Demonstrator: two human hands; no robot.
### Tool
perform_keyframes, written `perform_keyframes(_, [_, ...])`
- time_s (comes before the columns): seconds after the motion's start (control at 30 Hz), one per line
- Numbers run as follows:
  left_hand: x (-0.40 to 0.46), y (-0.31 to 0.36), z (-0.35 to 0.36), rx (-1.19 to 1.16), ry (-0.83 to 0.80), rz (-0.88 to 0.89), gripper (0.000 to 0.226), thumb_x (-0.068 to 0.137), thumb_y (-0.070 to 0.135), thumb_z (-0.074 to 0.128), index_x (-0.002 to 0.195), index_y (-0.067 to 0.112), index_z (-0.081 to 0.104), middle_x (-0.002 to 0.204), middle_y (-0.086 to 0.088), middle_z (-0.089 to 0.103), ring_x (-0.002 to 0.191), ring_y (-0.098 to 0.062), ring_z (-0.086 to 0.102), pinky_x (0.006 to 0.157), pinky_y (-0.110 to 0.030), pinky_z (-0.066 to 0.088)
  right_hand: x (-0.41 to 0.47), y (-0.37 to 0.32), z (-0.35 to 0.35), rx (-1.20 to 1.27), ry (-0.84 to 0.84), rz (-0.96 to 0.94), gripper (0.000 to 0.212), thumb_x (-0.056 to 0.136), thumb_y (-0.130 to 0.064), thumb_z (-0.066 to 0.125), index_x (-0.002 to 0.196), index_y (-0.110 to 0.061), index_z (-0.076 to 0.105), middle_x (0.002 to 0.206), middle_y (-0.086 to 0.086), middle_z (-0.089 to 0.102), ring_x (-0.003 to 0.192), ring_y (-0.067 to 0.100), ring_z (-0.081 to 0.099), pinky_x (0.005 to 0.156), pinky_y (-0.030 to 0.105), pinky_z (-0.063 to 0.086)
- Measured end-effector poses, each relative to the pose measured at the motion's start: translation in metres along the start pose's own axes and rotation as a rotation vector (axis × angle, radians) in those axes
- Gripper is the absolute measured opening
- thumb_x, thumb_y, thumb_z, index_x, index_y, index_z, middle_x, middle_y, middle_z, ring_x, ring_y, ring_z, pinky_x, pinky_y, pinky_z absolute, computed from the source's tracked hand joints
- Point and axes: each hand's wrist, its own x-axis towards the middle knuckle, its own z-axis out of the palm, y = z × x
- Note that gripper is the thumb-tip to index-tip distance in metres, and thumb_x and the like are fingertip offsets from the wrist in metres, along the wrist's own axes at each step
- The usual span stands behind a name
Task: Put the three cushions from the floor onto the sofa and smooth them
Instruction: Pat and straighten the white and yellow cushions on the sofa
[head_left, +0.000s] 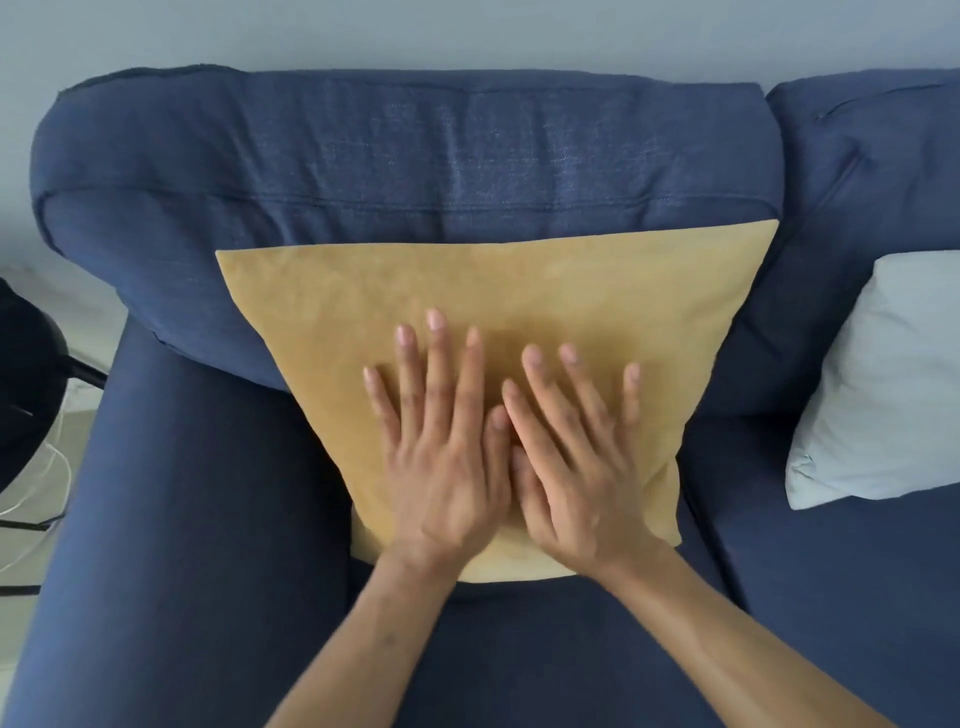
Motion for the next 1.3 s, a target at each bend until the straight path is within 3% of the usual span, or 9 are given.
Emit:
perform_keyframes(0.17, [-0.023, -0.043, 0.032, 0.069, 0.078, -0.089, 0.063, 0.116, 0.041, 0.023, 0.169, 0.006, 0.020, 0.177, -0.019, 0.009, 0.165, -0.041, 0.008, 0.130, -0.072, 0.008, -0.026, 0.033, 0.031, -0.090, 0.036, 0.013, 0.056, 0.113, -0.033, 0.043, 0.164, -0.010, 0.042, 0.173, 0.019, 0.035, 0.164, 0.039, 0.027, 0.128, 0.075, 0.010])
perform_keyframes(0.37, [-0.049, -0.107, 0.032, -0.004, 0.144, -0.256, 0.067, 0.116, 0.041, 0.020, 0.169, -0.001, 0.017, 0.176, -0.030, 0.011, 0.164, -0.049, 0.006, 0.129, -0.071, 0.006, -0.048, 0.069, 0.031, -0.069, 0.146, 0.266, 0.063, 0.116, -0.037, 0.028, 0.161, 0.005, 0.042, 0.168, 0.035, 0.034, 0.157, 0.057, 0.027, 0.122, 0.085, 0.009])
perform_keyframes(0.5, [-0.063, -0.092, 0.016, -0.078, 0.222, -0.379, 0.070, 0.116, 0.043, 0.017, 0.168, -0.003, 0.015, 0.176, -0.031, 0.008, 0.165, -0.048, 0.003, 0.129, -0.070, 0.005, -0.056, 0.041, 0.013, 0.088, 0.237, 0.359, 0.064, 0.116, -0.035, 0.027, 0.157, 0.015, 0.036, 0.166, 0.044, 0.025, 0.159, 0.060, 0.016, 0.122, 0.087, 0.003])
perform_keyframes(0.67, [-0.084, -0.019, 0.024, -0.165, 0.204, -0.190, 0.069, 0.115, 0.041, 0.014, 0.164, -0.007, 0.014, 0.169, -0.043, 0.010, 0.158, -0.062, 0.005, 0.128, -0.075, 0.002, -0.079, -0.027, 0.036, 0.150, 0.144, 0.061, 0.060, 0.114, -0.035, 0.034, 0.165, -0.006, 0.025, 0.181, 0.008, 0.007, 0.168, 0.034, 0.003, 0.125, 0.080, 0.001])
perform_keyframes(0.9, [-0.115, -0.056, 0.077, -0.146, 0.192, -0.325, 0.072, 0.115, 0.045, 0.016, 0.167, -0.005, 0.012, 0.174, -0.036, 0.008, 0.163, -0.053, 0.005, 0.127, -0.076, 0.004, -0.106, 0.008, 0.077, -0.013, 0.121, 0.094, 0.071, 0.114, -0.048, 0.027, 0.171, -0.010, 0.010, 0.181, 0.007, -0.002, 0.168, 0.028, -0.002, 0.129, 0.073, -0.001])
perform_keyframes(1.03, [-0.124, -0.101, 0.086, -0.203, 0.195, -0.494, 0.071, 0.115, 0.047, 0.016, 0.170, 0.003, 0.007, 0.179, -0.022, -0.001, 0.168, -0.034, -0.004, 0.131, -0.066, 0.005, -0.110, 0.041, 0.082, -0.070, 0.187, 0.252, 0.081, 0.112, -0.055, 0.018, 0.161, 0.009, 0.028, 0.171, 0.032, 0.019, 0.163, 0.043, 0.012, 0.121, 0.087, 0.007])
perform_keyframes(1.1, [-0.129, -0.113, 0.084, -0.276, 0.171, -0.512, 0.063, 0.117, 0.032, 0.023, 0.170, 0.003, 0.005, 0.180, -0.019, -0.003, 0.168, -0.030, -0.005, 0.133, -0.062, 0.007, -0.114, 0.046, 0.079, -0.079, 0.202, 0.361, 0.081, 0.114, -0.052, 0.018, 0.161, 0.013, 0.029, 0.166, 0.046, 0.024, 0.159, 0.060, 0.017, 0.119, 0.089, 0.008])
perform_keyframes(1.2, [-0.126, -0.104, 0.061, -0.372, 0.181, -0.488, 0.060, 0.115, 0.014, 0.028, 0.169, -0.003, 0.006, 0.179, -0.022, -0.001, 0.168, -0.033, -0.004, 0.134, -0.062, 0.009, -0.107, 0.035, 0.061, -0.041, 0.238, 0.486, 0.075, 0.116, -0.045, 0.020, 0.161, 0.014, 0.027, 0.166, 0.048, 0.022, 0.155, 0.069, 0.015, 0.122, 0.086, 0.003])
perform_keyframes(1.3, [-0.094, -0.075, 0.027, -0.381, 0.228, -0.309, 0.060, 0.111, 0.010, 0.029, 0.163, -0.015, 0.014, 0.174, -0.036, 0.006, 0.165, -0.048, 0.000, 0.132, -0.068, 0.007, -0.072, 0.020, 0.038, 0.013, 0.263, 0.392, 0.067, 0.116, -0.038, 0.027, 0.157, 0.015, 0.035, 0.164, 0.049, 0.025, 0.152, 0.072, 0.017, 0.122, 0.086, 0.003])
